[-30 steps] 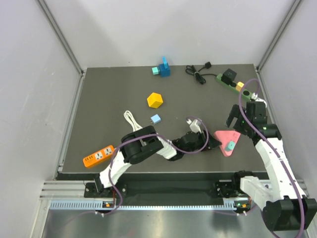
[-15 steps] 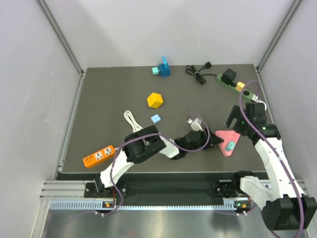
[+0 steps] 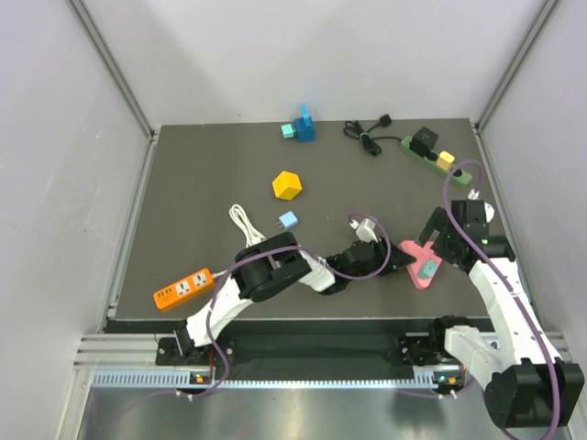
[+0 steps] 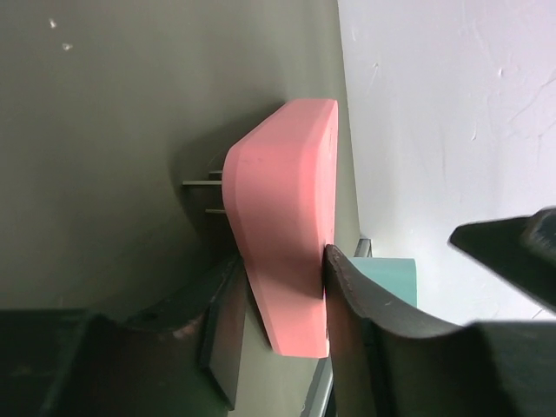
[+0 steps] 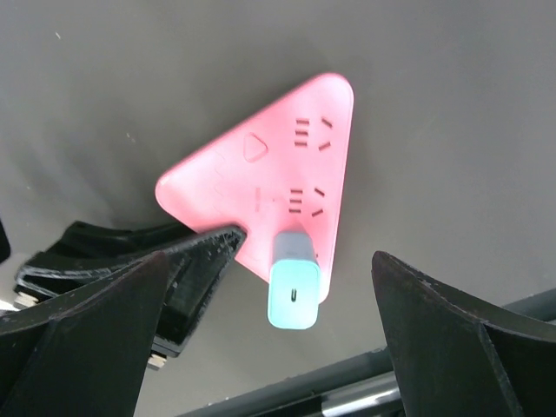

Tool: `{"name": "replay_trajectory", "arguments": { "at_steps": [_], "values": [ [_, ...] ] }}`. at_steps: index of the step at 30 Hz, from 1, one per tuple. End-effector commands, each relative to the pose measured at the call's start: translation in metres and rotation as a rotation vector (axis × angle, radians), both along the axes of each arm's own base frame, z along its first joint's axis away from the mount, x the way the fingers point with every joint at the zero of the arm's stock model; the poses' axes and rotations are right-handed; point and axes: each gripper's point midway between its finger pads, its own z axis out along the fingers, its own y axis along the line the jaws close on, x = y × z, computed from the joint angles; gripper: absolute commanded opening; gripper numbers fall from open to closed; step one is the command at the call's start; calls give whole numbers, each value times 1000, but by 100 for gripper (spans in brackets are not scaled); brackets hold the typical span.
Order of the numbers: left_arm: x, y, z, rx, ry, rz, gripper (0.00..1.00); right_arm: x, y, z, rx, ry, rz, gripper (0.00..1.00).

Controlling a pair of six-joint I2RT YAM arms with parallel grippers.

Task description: Pull the plug off the socket

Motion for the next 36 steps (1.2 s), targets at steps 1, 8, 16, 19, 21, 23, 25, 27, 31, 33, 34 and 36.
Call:
{"name": "replay_trajectory", "arguments": {
  "at_steps": [1, 8, 16, 19, 21, 23, 25, 27, 31, 33, 34, 36],
  "values": [
    [2, 4, -23, 67, -6, 0, 29, -4, 3, -4, 51, -17, -47, 100],
    [16, 31, -36, 147, 6, 45, 0, -4, 6, -10, 71, -13, -50, 95],
    [22, 48, -49, 233, -7, 34, 0, 0, 23, -36, 144, -19, 22, 92],
    [20, 51, -51, 239, -6, 23, 0, 3, 22, -38, 135, -11, 21, 87],
    [19, 54, -54, 246, 0, 23, 0, 5, 23, -41, 137, -7, 25, 83],
    [19, 55, -55, 247, 1, 23, 0, 5, 23, -43, 137, -4, 25, 79],
    [19, 57, -56, 250, 5, 21, 0, 9, 27, -42, 144, -22, 55, 72],
    [19, 57, -57, 249, 6, 18, 0, 13, 29, -42, 152, -46, 66, 68],
    [20, 57, -56, 245, 10, 15, 0, 15, 30, -44, 147, -55, 70, 64],
    [20, 57, -56, 244, 11, 13, 0, 17, 30, -45, 142, -53, 71, 63],
    [20, 56, -57, 245, 13, 14, 0, 17, 30, -46, 143, -50, 72, 63],
    [20, 56, -57, 242, 13, 14, 0, 16, 33, -49, 142, -35, 84, 60]
  ]
}}
